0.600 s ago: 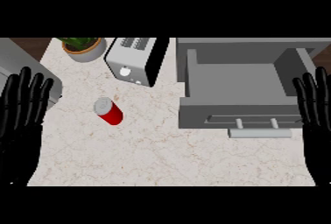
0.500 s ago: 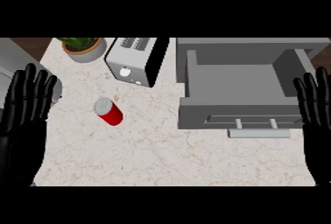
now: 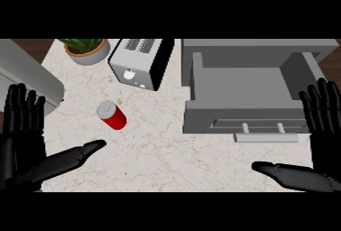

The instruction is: Pick up the can, place it into the drawer and close the drawer

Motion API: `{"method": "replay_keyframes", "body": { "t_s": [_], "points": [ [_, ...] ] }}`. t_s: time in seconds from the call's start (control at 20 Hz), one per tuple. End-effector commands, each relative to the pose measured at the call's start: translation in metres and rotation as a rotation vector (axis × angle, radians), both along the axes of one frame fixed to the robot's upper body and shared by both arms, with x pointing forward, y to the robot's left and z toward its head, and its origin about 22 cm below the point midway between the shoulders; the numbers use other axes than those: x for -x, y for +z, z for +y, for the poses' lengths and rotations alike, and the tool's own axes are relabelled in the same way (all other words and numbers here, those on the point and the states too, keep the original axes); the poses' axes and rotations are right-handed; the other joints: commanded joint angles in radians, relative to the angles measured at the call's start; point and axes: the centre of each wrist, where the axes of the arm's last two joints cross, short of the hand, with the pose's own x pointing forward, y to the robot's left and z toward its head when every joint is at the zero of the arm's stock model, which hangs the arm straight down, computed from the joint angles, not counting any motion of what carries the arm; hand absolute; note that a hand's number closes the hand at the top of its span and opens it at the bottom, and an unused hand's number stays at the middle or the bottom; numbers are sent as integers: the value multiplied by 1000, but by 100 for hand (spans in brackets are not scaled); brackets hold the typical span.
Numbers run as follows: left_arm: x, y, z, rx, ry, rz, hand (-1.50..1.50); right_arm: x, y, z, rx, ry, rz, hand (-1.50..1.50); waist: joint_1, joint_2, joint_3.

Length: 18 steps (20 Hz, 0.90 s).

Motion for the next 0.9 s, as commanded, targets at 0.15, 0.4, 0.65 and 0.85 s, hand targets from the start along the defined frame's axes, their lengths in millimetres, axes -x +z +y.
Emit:
{"method": "replay_keyframes", "body": {
  "t_s": [0.15, 0.4, 0.65, 0.85],
  "points": [
    [-2, 14, -11, 54, 106, 104, -150, 14, -20, -9, -24, -48, 86, -150, -1, -2, -1],
    [-12, 10, -11, 49, 112, 74, -150, 0, -2, -31, 3, -35, 71, -150, 0, -2, -1],
    [-27, -8, -27, 57, 83, 119, -150, 18, -4, -32, -18, -35, 68, -150, -3, -2, -1],
    [-37, -22, -44, 55, 82, 174, -150, 18, -7, -36, -9, -34, 66, -150, -5, -2, -1]
  ]
}}
